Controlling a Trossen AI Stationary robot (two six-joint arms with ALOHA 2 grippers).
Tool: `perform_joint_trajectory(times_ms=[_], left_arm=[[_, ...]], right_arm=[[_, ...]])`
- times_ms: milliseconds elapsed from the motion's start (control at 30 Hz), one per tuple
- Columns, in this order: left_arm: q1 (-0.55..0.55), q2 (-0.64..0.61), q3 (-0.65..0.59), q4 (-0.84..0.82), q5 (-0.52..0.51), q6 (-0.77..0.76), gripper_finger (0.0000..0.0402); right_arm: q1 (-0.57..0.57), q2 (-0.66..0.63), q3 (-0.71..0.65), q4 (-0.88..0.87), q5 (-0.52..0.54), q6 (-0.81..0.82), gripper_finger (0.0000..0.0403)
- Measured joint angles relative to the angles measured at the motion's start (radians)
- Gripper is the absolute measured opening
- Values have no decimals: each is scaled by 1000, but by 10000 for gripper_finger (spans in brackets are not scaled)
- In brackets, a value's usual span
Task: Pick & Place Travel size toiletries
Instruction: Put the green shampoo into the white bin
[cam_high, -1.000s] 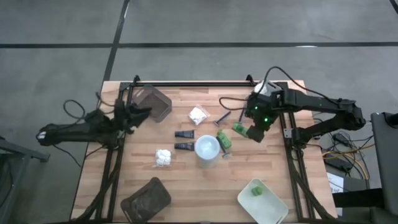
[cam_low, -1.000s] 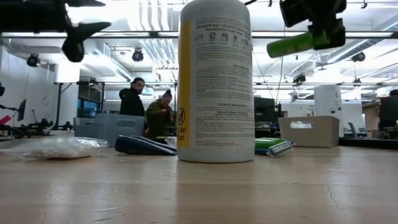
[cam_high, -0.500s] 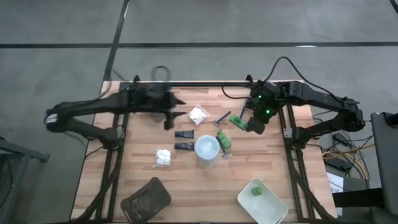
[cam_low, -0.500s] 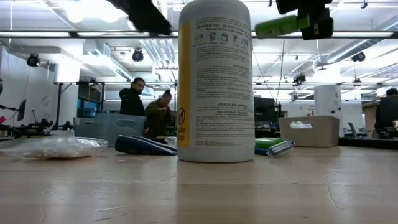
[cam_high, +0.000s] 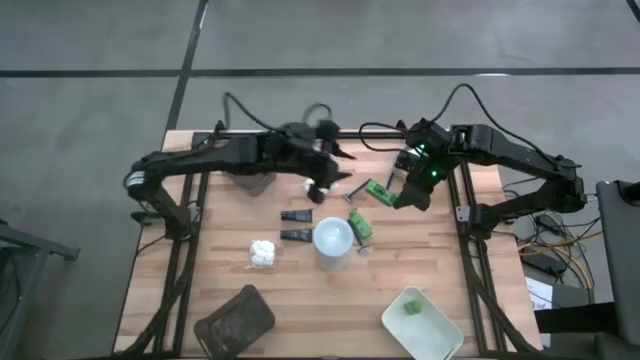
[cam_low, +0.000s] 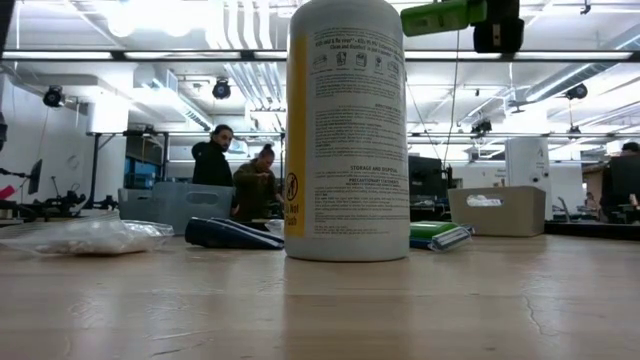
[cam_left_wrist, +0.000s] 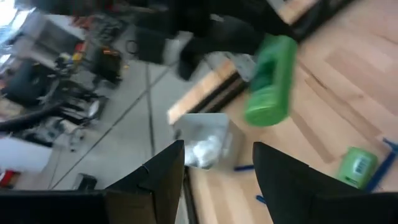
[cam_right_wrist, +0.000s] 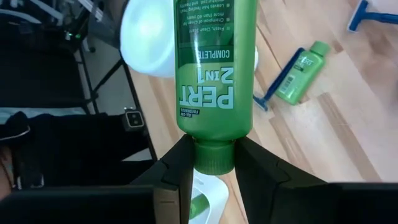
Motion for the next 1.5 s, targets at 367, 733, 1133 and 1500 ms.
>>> perform_joint_trajectory(times_ms=[367, 733, 1133, 1500], left_arm=[[-64, 101, 35, 84, -66, 55, 195], [-68, 156, 36, 117, -68, 80, 195], [-69, 174, 36, 161, -86, 79, 168], [-70, 174, 36, 146, -87, 42, 111]], right_arm=[[-52, 6, 0, 6, -6, -66, 90], [-85, 10, -2, 54, -77, -89, 92], [-91, 15, -2, 85, -88, -106, 95], [-111, 13, -1, 100, -75, -119, 126]])
